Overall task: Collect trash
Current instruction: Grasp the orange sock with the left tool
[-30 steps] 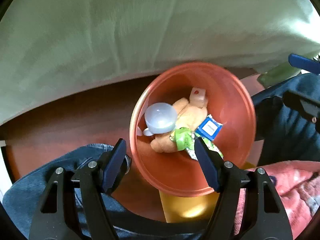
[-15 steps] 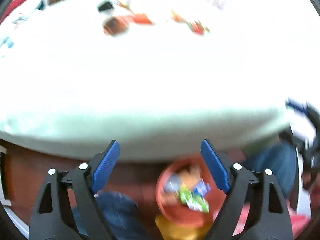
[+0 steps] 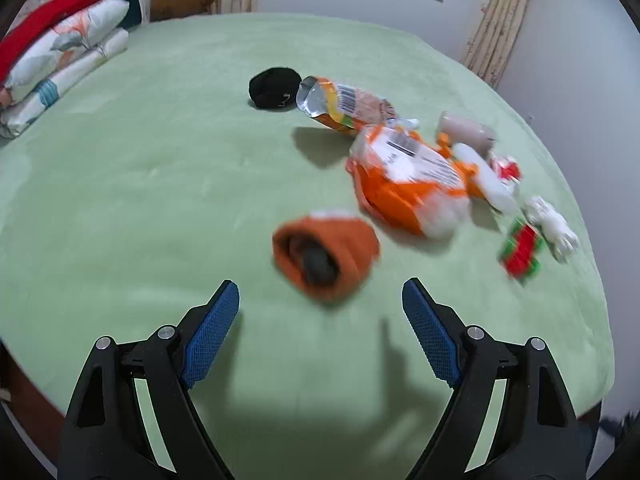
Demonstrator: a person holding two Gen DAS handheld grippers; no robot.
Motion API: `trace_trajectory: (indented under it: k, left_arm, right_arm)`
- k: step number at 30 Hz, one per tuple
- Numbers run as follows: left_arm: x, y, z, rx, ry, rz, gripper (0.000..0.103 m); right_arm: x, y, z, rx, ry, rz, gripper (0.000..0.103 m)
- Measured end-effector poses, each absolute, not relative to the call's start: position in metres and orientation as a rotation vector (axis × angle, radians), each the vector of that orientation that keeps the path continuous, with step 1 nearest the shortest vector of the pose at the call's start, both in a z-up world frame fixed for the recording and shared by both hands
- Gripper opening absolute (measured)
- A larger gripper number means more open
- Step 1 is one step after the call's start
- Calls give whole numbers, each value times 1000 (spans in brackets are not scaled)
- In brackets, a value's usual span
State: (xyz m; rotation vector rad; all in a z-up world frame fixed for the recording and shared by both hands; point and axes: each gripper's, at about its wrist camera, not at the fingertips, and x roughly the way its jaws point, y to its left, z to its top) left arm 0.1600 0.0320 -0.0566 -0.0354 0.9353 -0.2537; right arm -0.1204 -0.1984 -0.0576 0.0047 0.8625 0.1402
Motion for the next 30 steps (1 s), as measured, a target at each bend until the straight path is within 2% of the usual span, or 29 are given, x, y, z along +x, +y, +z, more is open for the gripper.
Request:
trace_trajectory:
  k: [5,7,9,12,21,30]
  left_arm:
    - [193,23,-70,-46,978,-235,82]
    - [201,17,-80,2,1010,-187,73]
    - [198,14,-81,27,993,-186,52]
    - [188,9,-76,57,980,-192,35]
    - [139,4,-38,129,875,-192,32]
    - [72,12,-27,128,821,-247,32]
  right_arm:
    - [-121,-201,-59,8,865,132,96]
    - [-121,-201,-57,10,858,132,96]
    - [-121,-200,-55,13,849,135,96]
    - [-120,-201,-55,11,845,136,96]
    - [-83,-205,-30,30,772,128,96]
    - [19,-199,-26,45,787,66,95]
